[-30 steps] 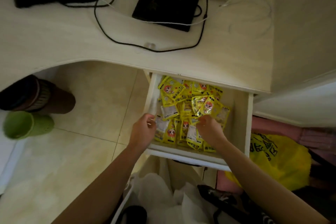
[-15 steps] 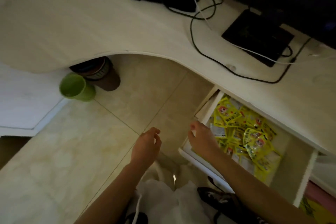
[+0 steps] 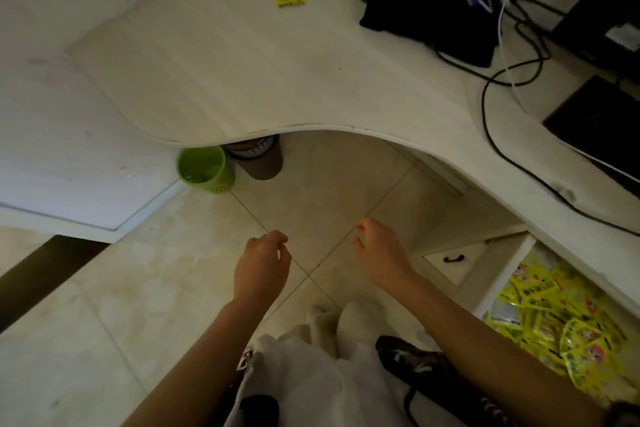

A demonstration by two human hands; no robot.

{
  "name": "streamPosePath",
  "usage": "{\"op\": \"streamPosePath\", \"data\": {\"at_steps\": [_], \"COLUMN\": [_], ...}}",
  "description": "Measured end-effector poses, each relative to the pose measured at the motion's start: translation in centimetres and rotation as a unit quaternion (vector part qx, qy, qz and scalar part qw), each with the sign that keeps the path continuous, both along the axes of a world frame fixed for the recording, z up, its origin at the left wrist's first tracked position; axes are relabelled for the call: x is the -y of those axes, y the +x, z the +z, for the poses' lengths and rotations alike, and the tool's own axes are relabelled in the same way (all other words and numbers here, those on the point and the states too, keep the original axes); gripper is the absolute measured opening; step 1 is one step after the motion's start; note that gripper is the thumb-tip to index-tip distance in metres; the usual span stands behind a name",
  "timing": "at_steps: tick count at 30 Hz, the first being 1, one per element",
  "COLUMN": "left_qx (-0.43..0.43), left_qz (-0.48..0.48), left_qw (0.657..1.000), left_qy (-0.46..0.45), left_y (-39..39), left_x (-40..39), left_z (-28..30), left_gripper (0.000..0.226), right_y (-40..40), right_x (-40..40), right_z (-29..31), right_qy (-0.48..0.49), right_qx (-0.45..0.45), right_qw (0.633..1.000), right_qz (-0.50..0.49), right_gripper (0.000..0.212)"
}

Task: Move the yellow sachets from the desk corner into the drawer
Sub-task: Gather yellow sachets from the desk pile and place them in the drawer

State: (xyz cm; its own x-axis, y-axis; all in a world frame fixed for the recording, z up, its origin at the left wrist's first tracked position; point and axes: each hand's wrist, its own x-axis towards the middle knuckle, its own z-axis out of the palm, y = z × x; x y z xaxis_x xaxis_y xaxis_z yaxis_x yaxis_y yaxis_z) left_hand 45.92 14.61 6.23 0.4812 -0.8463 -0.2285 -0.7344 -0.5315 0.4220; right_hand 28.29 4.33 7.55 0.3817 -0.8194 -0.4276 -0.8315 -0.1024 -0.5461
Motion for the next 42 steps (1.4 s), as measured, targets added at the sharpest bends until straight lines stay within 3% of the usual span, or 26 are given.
{"op": "streamPosePath", "data": {"at_steps": [20,42], "left_qx": [-0.017,-0.006], "left_qz": [0.088,0.02], "left_qw": [0.994,1.0], "left_qy": [-0.054,-0.015], "left_y": [15.0,37.8], "left_x": [22.4,43.8], "left_z": [3.3,3.9], "left_gripper": [0.023,0.024], "right_y": [17.3,34.5], "right_x": [24.6,45.3], "right_z": [4.0,5.2], "right_qy": [-0.065,-0.075], "right_qx": [0.04,0.029], "right_qw": [0.993,0.997], "right_qz": [0.087,0.0], "right_gripper": [0.033,0.028]}}
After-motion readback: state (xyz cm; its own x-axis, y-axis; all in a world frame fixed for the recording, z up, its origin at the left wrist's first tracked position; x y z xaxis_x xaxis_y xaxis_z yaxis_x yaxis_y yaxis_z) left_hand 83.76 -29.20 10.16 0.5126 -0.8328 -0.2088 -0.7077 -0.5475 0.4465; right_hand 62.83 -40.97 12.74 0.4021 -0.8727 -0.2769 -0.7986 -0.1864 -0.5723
